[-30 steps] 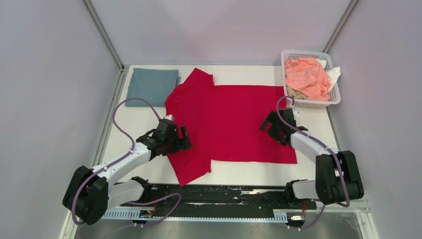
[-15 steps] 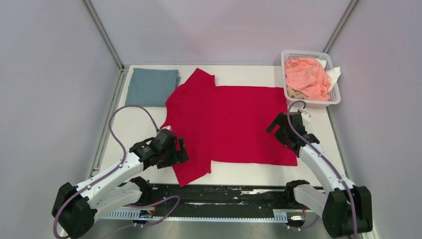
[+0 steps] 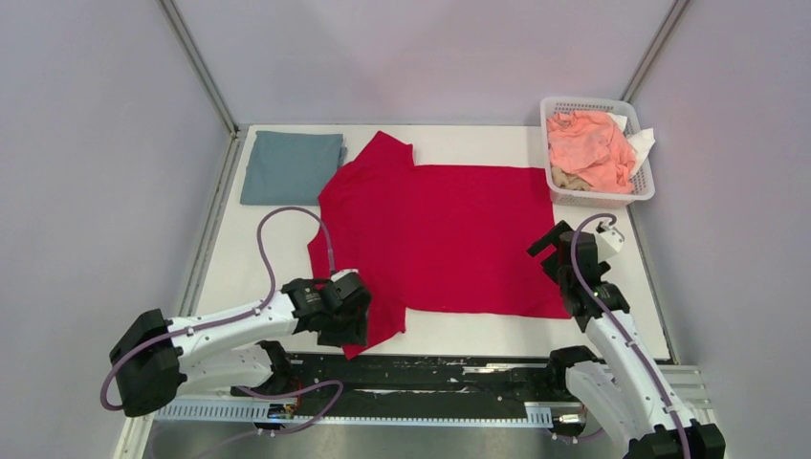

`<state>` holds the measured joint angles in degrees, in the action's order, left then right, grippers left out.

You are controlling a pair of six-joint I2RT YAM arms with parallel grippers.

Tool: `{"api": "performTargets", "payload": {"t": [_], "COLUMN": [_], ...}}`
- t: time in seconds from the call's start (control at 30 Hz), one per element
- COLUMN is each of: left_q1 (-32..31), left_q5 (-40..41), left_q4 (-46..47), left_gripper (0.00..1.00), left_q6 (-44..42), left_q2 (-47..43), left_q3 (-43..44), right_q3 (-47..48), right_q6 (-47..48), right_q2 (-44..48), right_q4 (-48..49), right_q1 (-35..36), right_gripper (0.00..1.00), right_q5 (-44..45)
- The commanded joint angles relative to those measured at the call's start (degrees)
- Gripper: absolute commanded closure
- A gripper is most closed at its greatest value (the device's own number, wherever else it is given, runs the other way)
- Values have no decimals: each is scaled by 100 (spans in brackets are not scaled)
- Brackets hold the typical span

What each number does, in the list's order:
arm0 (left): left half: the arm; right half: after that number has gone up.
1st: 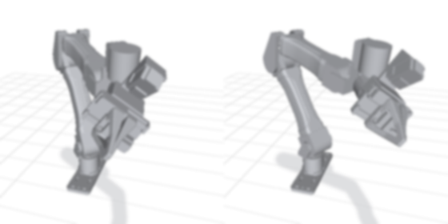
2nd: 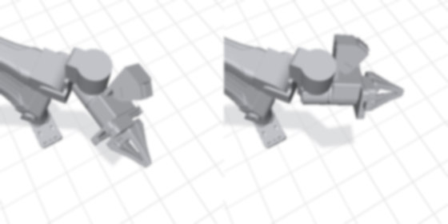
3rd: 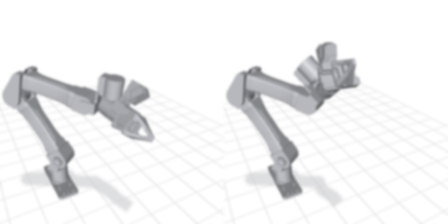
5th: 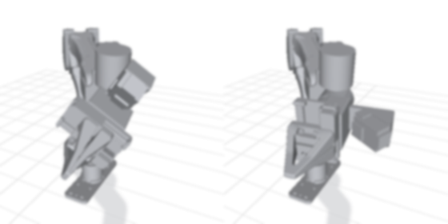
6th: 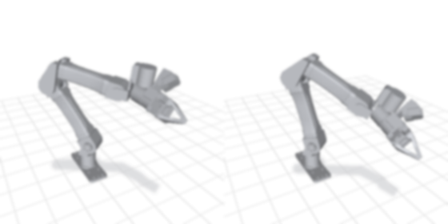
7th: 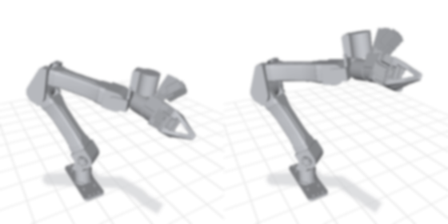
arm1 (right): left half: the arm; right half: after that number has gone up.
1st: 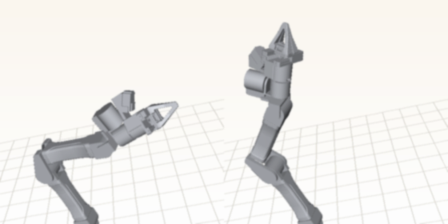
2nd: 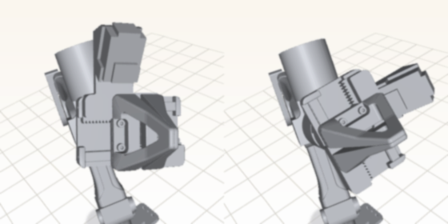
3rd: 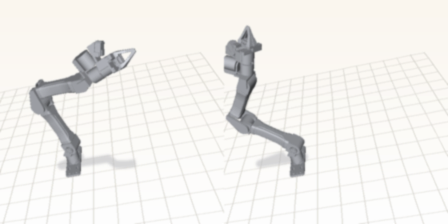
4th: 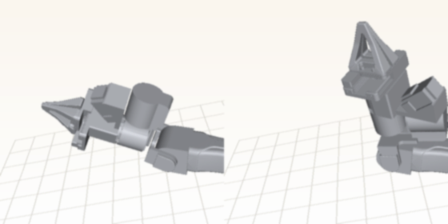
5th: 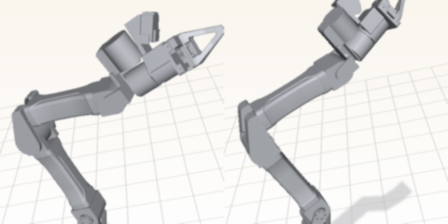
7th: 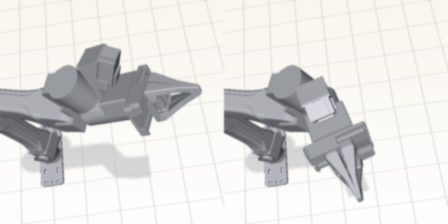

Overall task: Fold and stack the t-shirts
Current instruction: Grab the side of the flattened tshirt closest away from the robot with both arms

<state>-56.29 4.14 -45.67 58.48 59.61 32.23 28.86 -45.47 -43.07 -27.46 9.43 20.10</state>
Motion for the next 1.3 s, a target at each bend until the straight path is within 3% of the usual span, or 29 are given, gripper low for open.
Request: {"api": "performTargets", "payload": {"t": [0.0, 0.1, 0.33, 0.4, 0.5, 0.6, 0.73, 0.93, 1.07, 1.27], "left_q1": [-160, -179, -235, -233, -237, -234, -235, -234, -234, -234], "left_q5": [48, -69, -57, 67, 173, 199, 173, 206, 111, 61], "left_q4": [-92, 152, 506, 521, 449, 500, 591, 688, 834, 937], "left_gripper": [32, 42, 48, 55, 70, 98, 100, 100, 100, 100], "left_q6": [303, 350, 322, 263, 178, 123, -25, -297, -473, -683], "left_q2": [289, 401, 843, 1055, 1369, 1480, 1402, 1112, 1033, 1100], "left_q3": [162, 40, -85, -38, 156, 190, 206, 177, 157, 265], "right_q3": [-54, -86, -95, -31, 133, 174, -102, -428, -654, -1022], "right_q6": [-116, -108, -259, -338, -413, -507, -1287, -2146, -2441, -2622], "right_q2": [55, 27, 45, 127, 285, 518, 862, 1019, 892, 758], "right_q4": [35, 36, -44, -320, -980, -1625, -1963, -2299, -2318, -1952], "right_q1": [-21, -21, -30, -29, -31, -30, -39, -39, -51, -50], "right_gripper": [0, 0, 0, 0, 0, 0, 0, 1, 10, 35], "right_q5": [258, 302, 364, 376, 404, 360, -22, 136, 394, 425]}}
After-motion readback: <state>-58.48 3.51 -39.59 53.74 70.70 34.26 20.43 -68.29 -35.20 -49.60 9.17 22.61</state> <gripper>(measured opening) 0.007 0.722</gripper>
